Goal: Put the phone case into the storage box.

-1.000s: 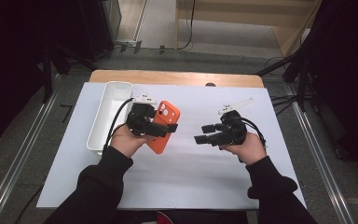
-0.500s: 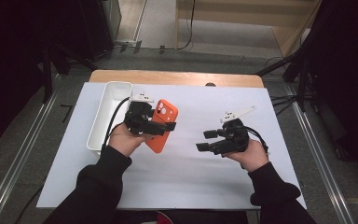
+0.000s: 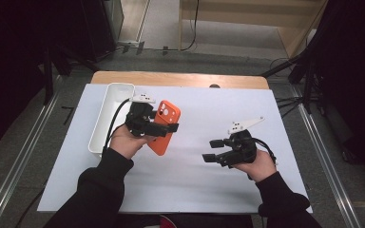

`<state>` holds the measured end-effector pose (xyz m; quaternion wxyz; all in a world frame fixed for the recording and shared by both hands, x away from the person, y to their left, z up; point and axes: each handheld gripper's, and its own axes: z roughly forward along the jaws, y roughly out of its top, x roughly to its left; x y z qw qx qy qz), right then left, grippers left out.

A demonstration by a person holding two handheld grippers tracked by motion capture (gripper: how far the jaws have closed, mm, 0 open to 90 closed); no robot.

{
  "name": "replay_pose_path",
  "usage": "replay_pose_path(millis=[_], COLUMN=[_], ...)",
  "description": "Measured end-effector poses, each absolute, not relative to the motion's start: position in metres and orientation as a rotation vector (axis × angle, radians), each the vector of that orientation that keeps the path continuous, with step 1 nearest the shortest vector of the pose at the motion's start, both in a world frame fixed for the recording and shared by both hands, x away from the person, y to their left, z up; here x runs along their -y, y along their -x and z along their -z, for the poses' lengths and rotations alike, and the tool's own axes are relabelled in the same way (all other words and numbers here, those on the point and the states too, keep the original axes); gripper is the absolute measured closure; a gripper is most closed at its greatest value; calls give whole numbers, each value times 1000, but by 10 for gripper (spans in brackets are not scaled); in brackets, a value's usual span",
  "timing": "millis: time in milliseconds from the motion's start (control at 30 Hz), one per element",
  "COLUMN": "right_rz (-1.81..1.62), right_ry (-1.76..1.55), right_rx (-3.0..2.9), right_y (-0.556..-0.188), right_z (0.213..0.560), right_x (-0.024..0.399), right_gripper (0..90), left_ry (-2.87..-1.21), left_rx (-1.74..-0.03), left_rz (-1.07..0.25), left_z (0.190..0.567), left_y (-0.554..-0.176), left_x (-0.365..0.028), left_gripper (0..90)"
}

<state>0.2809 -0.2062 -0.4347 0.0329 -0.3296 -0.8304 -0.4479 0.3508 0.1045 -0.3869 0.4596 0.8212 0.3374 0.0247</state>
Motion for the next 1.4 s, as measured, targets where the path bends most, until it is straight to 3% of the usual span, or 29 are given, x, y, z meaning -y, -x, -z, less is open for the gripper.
replay_pose_path(millis=[1400], right_rz=[1396], right_ry=[1058], right_rx=[2634], right_y=[-235], right_z=[479], right_x=[238], right_gripper=[268], left_ry=[-1952], left_rx=[-887], left_rz=[-70], left_z=[371], left_y=[-354], left_x=[-129], left_gripper=[155])
